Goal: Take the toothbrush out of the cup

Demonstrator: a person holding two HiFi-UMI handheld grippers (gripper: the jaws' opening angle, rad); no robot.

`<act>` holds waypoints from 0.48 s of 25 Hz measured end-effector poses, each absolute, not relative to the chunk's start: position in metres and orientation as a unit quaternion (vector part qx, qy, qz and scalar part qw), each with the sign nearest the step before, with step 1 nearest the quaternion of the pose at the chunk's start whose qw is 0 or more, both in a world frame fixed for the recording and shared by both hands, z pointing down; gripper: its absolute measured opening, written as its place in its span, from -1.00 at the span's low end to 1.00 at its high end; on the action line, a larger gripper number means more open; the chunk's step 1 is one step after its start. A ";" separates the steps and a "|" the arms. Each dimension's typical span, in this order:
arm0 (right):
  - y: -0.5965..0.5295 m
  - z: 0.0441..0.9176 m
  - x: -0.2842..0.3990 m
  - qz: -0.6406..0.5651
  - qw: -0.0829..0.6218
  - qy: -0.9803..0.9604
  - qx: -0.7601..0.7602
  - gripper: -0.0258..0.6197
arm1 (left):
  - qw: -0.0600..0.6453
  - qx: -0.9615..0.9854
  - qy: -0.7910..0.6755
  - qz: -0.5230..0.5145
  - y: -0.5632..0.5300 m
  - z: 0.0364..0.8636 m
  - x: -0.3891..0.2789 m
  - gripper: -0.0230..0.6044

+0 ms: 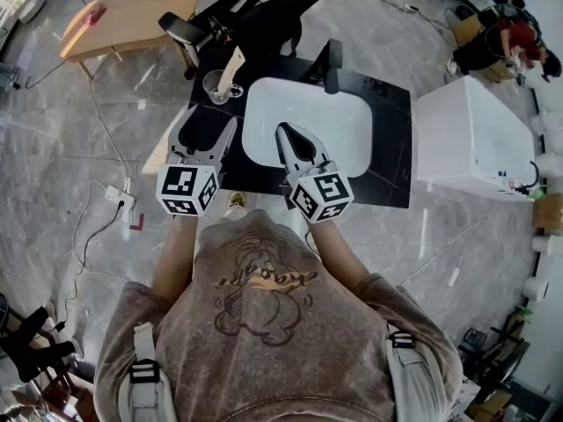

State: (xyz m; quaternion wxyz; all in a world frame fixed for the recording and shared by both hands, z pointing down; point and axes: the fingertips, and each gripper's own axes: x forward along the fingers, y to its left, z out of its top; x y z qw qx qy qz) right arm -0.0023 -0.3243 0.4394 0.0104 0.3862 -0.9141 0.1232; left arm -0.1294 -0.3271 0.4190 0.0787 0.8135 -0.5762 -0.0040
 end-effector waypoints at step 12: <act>-0.347 0.438 -0.009 0.127 0.015 -0.914 0.386 -0.84 | 0.085 0.811 -0.577 0.056 -0.383 0.456 -0.134 -0.01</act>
